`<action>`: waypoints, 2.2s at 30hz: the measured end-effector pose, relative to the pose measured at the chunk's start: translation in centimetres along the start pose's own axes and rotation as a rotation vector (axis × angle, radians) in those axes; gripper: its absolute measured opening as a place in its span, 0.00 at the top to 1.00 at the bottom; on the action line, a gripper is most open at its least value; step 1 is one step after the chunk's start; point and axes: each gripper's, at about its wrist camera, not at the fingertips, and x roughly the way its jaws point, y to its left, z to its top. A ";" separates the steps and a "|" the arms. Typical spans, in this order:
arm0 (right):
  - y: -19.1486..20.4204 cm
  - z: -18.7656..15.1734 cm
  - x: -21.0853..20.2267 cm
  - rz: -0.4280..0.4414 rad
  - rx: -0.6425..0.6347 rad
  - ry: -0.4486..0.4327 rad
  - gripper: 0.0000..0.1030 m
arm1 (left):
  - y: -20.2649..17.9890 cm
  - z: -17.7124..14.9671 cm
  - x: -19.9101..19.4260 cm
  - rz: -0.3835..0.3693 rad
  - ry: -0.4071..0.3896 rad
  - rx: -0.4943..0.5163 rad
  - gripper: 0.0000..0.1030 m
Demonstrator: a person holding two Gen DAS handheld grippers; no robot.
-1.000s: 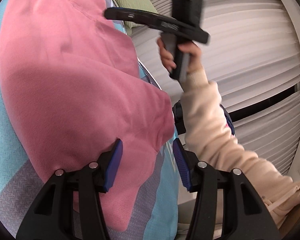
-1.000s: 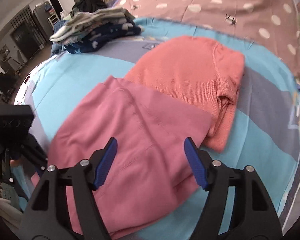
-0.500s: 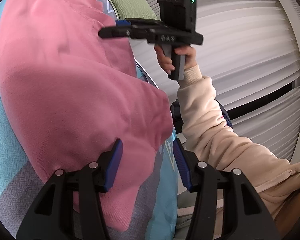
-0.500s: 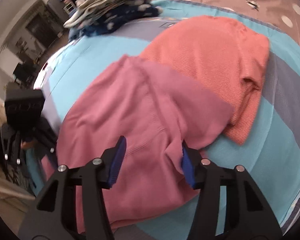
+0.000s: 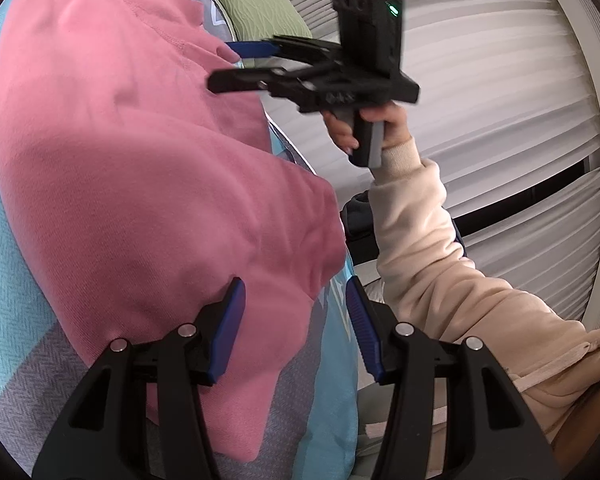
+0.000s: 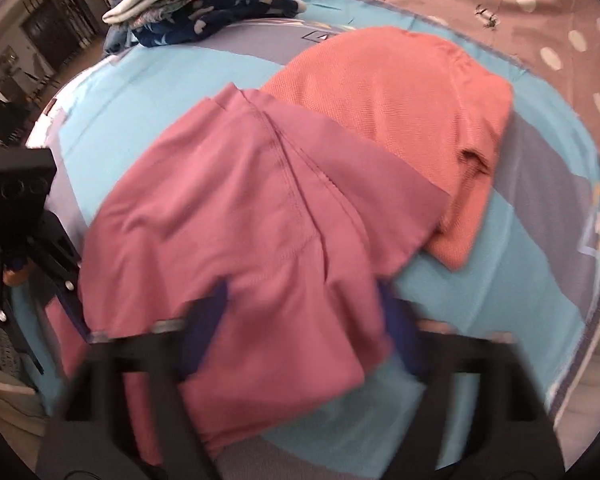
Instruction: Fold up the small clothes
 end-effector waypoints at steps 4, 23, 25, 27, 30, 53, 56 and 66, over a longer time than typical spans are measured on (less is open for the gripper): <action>0.3 -1.3 -1.7 0.001 0.016 -0.060 0.40 | 0.2 0.5 0.0 0.000 0.000 0.000 0.49; 1.5 1.5 0.9 -0.002 -0.104 -0.053 0.46 | -0.3 0.8 0.8 -0.006 0.003 0.003 0.49; 0.9 1.4 1.7 0.004 -0.089 -0.019 0.45 | -0.3 0.9 0.9 -0.006 0.004 0.003 0.49; 0.0 1.4 2.0 0.068 -0.040 -0.008 0.48 | -0.3 0.9 0.9 -0.007 0.003 0.002 0.49; -0.4 1.2 1.4 0.159 -0.014 -0.023 0.73 | -0.4 0.7 0.6 -0.009 0.003 0.002 0.49; 0.7 4.1 -2.7 -0.030 -0.078 -0.031 0.96 | -0.4 0.2 0.6 -0.050 -0.006 -0.004 0.40; 0.2 4.8 -1.4 -0.037 -0.080 0.000 0.96 | -0.6 0.0 0.8 -0.047 -0.007 0.000 0.40; -0.9 0.3 -2.4 -0.129 0.141 -0.106 0.53 | -1.7 -0.1 1.1 -0.046 -0.007 0.000 0.39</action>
